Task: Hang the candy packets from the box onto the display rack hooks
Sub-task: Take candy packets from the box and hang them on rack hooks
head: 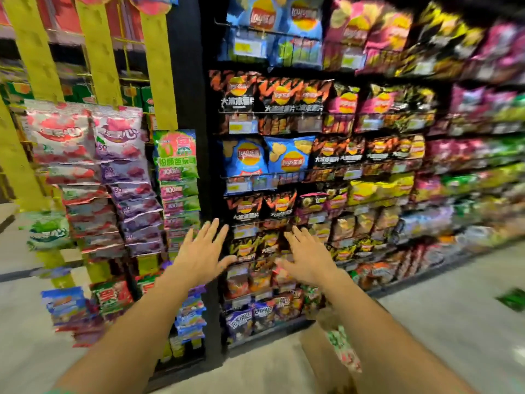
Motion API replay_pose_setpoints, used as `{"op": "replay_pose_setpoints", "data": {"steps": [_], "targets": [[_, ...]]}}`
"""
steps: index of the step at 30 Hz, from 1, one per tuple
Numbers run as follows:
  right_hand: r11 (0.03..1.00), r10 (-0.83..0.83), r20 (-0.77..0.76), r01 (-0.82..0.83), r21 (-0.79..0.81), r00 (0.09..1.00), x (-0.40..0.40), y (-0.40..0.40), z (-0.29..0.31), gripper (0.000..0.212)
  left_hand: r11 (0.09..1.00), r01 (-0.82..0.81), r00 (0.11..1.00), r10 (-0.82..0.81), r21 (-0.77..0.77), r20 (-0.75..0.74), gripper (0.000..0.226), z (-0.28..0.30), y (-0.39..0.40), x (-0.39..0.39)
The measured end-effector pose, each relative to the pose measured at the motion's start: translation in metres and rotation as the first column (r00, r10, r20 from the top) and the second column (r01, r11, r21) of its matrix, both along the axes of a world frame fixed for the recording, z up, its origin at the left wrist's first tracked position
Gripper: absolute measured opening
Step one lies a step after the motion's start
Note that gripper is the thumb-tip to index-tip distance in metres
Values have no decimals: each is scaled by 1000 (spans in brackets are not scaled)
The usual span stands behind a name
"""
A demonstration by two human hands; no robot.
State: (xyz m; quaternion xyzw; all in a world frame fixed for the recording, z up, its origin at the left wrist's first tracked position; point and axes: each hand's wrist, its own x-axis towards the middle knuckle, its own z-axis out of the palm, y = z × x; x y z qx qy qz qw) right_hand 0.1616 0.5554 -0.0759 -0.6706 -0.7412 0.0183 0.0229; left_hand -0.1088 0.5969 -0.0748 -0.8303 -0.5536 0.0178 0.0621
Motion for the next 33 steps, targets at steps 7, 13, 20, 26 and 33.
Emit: {"op": "replay_pose_setpoints", "data": {"steps": [7,13,20,26,33], "targets": [[960,-277,-60,274,-54,959,210,-29,-18,88,976,207,978,-209,-72,-24,87,-12,38,221],[864,-503,-110,499,-66,857,363,-67,-28,92,915,385,920,-391,-123,-29,87,-29,50,400],[734,-679,-102,677,-64,727,483,-114,-44,86,805,568,817,-577,-173,-2,89,-53,59,565],[666,-746,-58,742,-74,664,555,-128,-57,83,717,675,731,-681,-173,34,87,-72,68,663],[702,-708,-41,698,-142,705,645,-52,-64,84,728,648,754,-655,-223,51,84,-106,129,741]]}}
